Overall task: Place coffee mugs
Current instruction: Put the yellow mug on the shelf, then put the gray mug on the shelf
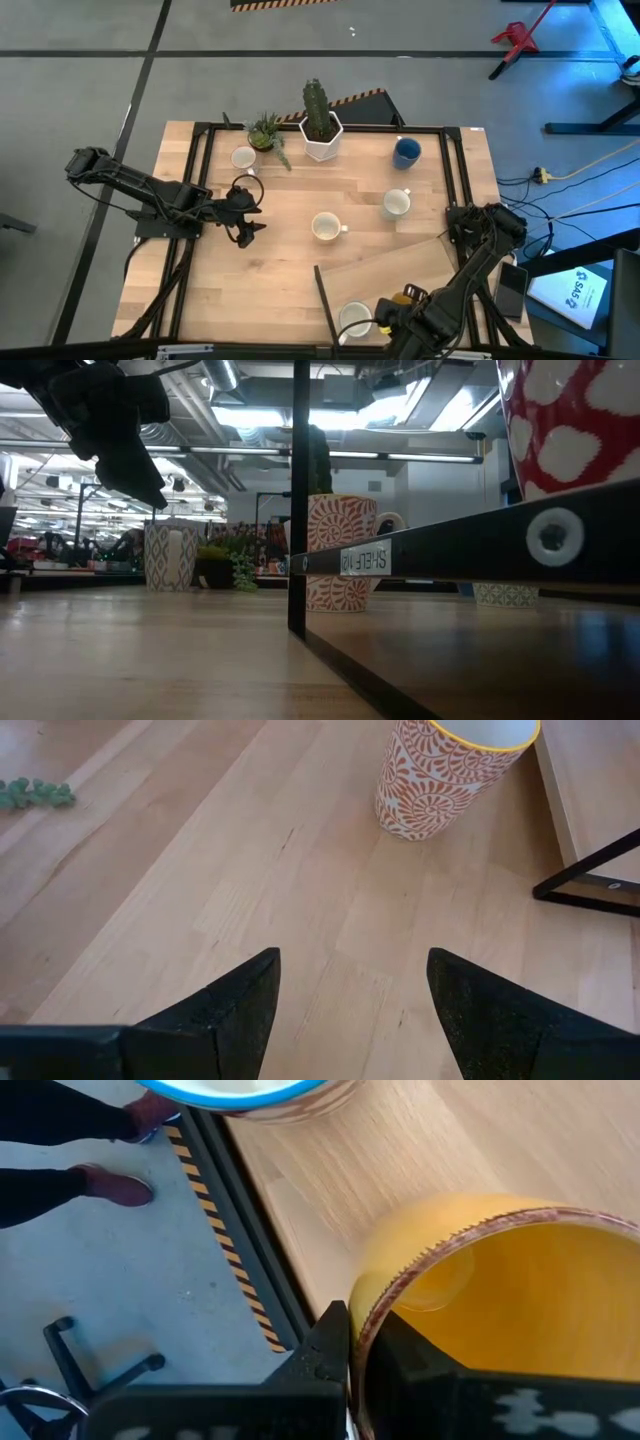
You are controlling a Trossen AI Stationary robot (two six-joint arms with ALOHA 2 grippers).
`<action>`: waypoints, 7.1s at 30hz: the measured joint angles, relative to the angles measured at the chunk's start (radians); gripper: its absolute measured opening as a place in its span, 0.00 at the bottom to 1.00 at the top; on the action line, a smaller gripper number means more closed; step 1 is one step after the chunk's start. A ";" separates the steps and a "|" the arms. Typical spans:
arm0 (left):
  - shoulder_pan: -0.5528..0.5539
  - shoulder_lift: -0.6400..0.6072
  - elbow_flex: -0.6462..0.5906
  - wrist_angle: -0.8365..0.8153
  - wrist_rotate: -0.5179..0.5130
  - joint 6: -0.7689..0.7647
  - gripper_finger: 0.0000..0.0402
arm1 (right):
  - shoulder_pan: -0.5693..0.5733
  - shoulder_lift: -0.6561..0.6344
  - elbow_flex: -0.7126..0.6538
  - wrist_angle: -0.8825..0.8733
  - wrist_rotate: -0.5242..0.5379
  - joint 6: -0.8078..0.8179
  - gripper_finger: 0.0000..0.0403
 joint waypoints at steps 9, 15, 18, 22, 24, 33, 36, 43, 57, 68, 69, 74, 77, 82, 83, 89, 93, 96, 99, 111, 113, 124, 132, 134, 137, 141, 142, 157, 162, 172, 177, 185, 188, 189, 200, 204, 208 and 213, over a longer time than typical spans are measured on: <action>0.000 0.000 0.000 0.000 -0.006 0.000 0.62 | -0.006 0.000 0.000 -0.014 0.029 -0.006 0.00; 0.000 0.000 0.000 0.000 -0.007 0.000 0.62 | -0.006 0.000 0.000 -0.015 0.026 -0.023 0.00; 0.000 0.000 0.000 0.000 -0.007 0.000 0.62 | -0.006 0.000 0.000 -0.015 0.025 -0.023 0.00; 0.000 0.000 0.000 0.000 -0.008 0.018 0.62 | -0.006 0.000 0.000 -0.016 0.027 -0.024 0.00; 0.000 0.000 0.000 0.000 -0.008 0.018 0.62 | -0.006 0.000 0.000 -0.016 0.027 -0.024 0.01; 0.000 0.000 0.000 0.000 -0.017 0.019 0.62 | -0.006 0.000 0.000 -0.017 0.048 -0.025 0.11; 0.000 0.000 0.000 0.000 -0.019 0.019 0.62 | -0.007 0.000 0.000 -0.019 0.057 -0.027 0.11; 0.000 0.000 0.000 0.000 -0.019 0.019 0.62 | -0.008 0.000 0.000 -0.020 0.094 -0.027 0.11; 0.000 0.000 0.000 0.000 -0.019 0.019 0.62 | -0.008 0.000 0.000 0.002 0.096 -0.059 0.23; 0.000 0.000 0.000 0.000 -0.025 0.019 0.62 | -0.046 -0.002 0.002 -0.029 0.088 -0.131 0.44; 0.000 0.000 0.000 0.000 -0.025 0.019 0.62 | -0.051 -0.002 0.002 -0.028 0.077 -0.143 0.44; 0.000 0.000 0.000 0.000 -0.026 0.019 0.62 | -0.068 -0.003 0.033 -0.028 0.044 -0.209 0.44; 0.000 0.000 0.000 0.000 -0.027 0.019 0.62 | -0.067 -0.003 0.067 -0.040 0.052 -0.224 0.44; 0.000 0.000 0.000 0.000 -0.023 0.019 0.62 | -0.064 -0.003 0.166 -0.111 0.043 -0.259 0.44; 0.000 0.000 0.000 0.000 -0.018 0.018 0.62 | -0.064 -0.004 0.189 -0.122 0.044 -0.269 0.44; 0.000 0.000 0.000 0.000 0.019 0.015 0.62 | -0.066 -0.005 0.345 -0.269 0.082 -0.334 0.44; 0.000 -0.025 0.001 0.000 0.045 -0.018 0.62 | -0.067 -0.004 0.451 -0.359 0.204 -0.356 0.44; 0.010 -0.056 0.032 -0.070 0.022 -0.066 0.62 | -0.080 -0.004 0.506 -0.357 0.338 -0.410 0.44; 0.042 -0.070 0.115 -0.220 -0.064 -0.075 0.62 | -0.106 -0.006 0.540 -0.355 0.447 -0.459 0.44; 0.429 -0.047 0.305 -0.478 0.001 0.282 0.62 | -0.329 -0.001 0.539 -0.356 0.489 -0.725 0.44; 0.524 -0.036 0.305 -0.492 0.096 0.396 0.62 | -0.357 -0.001 0.539 -0.356 0.488 -0.775 0.44; 0.842 0.067 0.304 -0.487 0.230 0.772 0.62 | -0.435 -0.001 0.538 -0.350 0.428 -0.903 0.44; 0.896 0.144 0.281 -0.478 0.249 0.886 0.62 | -0.446 -0.001 0.538 -0.351 0.458 -0.926 0.44; 0.904 0.170 0.252 -0.472 0.249 0.893 0.62 | -0.446 -0.001 0.538 -0.351 0.470 -0.926 0.44; 0.915 0.195 0.214 -0.434 0.241 0.901 0.62 | -0.445 -0.001 0.538 -0.351 0.472 -0.926 0.44; 0.928 0.211 0.184 -0.392 0.243 0.940 0.60 | -0.445 0.000 0.537 -0.351 0.472 -0.926 0.44; 0.930 0.212 0.182 -0.383 0.243 0.949 0.58 | -0.445 0.000 0.537 -0.351 0.472 -0.926 0.44; 0.928 0.211 0.180 -0.379 0.250 0.933 0.04 | -0.448 0.000 0.537 -0.351 0.550 -0.916 0.44; 0.883 0.205 0.205 -0.375 0.306 0.916 0.04 | -0.484 0.000 0.537 -0.351 0.582 -0.864 0.44; 0.689 0.217 0.284 -0.240 0.414 1.003 0.04 | -0.591 0.000 0.537 -0.356 0.566 -1.018 0.44; 0.595 0.289 0.324 -0.214 0.403 1.029 0.04 | -0.623 0.000 0.537 -0.356 0.555 -1.026 0.44; 0.515 0.458 0.444 -0.206 0.394 1.159 0.04 | -0.635 0.000 0.537 -0.355 0.540 -1.047 0.44; 0.505 0.513 0.491 -0.211 0.399 1.201 0.04 | -0.635 0.000 0.537 -0.353 0.540 -1.046 0.44; 0.502 0.530 0.507 -0.215 0.401 1.214 0.04 | -0.635 0.000 0.537 -0.353 0.540 -1.046 0.44; 0.502 0.686 0.589 -0.244 0.430 1.311 0.06 | -0.634 0.000 0.537 -0.350 0.539 -1.033 0.44; 0.501 0.698 0.589 -0.239 0.429 1.308 0.07 | -0.634 0.000 0.537 -0.349 0.539 -1.033 0.44; 0.501 0.694 0.589 -0.235 0.434 1.307 0.08 | -0.634 0.000 0.537 -0.349 0.539 -1.033 0.44; 0.493 0.687 0.589 -0.230 0.457 1.306 0.16 | -0.635 0.000 0.537 -0.347 0.539 -1.033 0.44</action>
